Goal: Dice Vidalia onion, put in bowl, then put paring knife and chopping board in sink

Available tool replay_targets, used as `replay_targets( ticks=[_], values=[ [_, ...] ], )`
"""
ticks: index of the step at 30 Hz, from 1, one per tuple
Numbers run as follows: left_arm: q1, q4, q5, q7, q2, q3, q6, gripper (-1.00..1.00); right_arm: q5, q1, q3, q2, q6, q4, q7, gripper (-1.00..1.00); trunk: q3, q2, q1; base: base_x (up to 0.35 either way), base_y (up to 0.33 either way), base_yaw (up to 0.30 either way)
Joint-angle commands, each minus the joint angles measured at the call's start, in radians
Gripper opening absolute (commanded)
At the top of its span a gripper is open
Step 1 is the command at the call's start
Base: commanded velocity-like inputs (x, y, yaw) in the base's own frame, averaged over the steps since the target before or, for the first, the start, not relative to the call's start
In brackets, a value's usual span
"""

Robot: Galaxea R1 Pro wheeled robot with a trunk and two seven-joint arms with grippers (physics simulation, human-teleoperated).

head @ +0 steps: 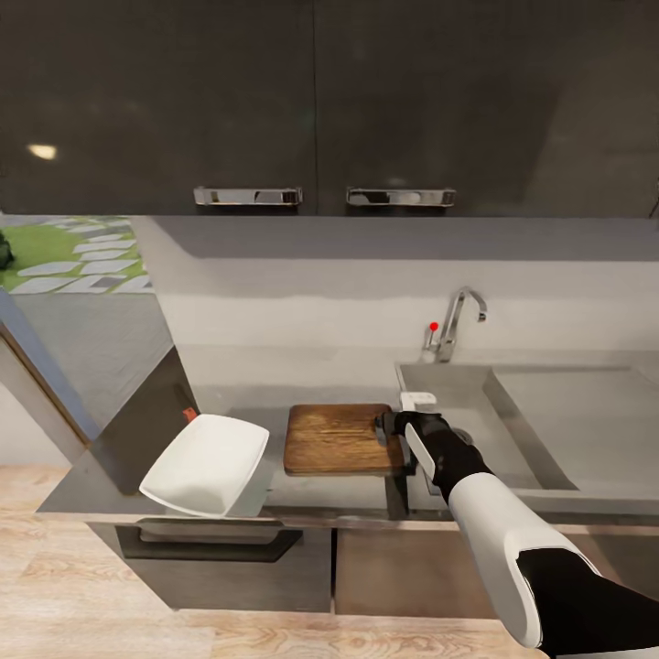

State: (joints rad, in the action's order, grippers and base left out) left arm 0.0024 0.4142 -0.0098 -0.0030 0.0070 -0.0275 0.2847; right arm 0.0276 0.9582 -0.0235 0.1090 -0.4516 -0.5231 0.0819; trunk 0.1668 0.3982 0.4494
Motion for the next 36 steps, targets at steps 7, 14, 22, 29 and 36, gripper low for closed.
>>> replay_targets(
  ticks=[7, 14, 22, 29, 36],
  values=[
    [0.001, 0.002, -0.001, 0.000, 0.001, -0.003, 0.002, 1.00, 0.003, 0.001, -0.003, 0.001, -0.006, -0.001, 0.005, 1.00, -0.009, 0.002, 0.001, 0.000, 0.000, 0.000],
    [0.000, 0.002, -0.001, 0.000, 0.001, -0.003, 0.001, 1.00, 0.004, 0.001, -0.003, 0.001, -0.006, -0.001, 0.004, 1.00, -0.021, 0.002, 0.001, 0.000, 0.000, 0.000],
    [0.000, 0.002, -0.001, 0.000, 0.001, -0.003, 0.001, 1.00, 0.005, 0.001, -0.003, 0.002, -0.006, -0.002, 0.004, 1.00, -0.033, 0.002, 0.001, 0.000, 0.000, 0.000],
    [0.000, 0.002, -0.001, 0.000, 0.000, -0.003, 0.001, 1.00, 0.005, 0.001, -0.003, 0.003, -0.006, -0.003, 0.004, 1.00, -0.045, 0.002, 0.001, 0.000, 0.000, 0.000],
    [0.000, 0.002, -0.001, 0.000, 0.001, -0.003, 0.001, 1.00, 0.005, 0.001, -0.004, 0.003, -0.006, -0.003, 0.004, 1.00, -0.056, 0.002, 0.001, 0.000, 0.000, 0.000]
  ],
)
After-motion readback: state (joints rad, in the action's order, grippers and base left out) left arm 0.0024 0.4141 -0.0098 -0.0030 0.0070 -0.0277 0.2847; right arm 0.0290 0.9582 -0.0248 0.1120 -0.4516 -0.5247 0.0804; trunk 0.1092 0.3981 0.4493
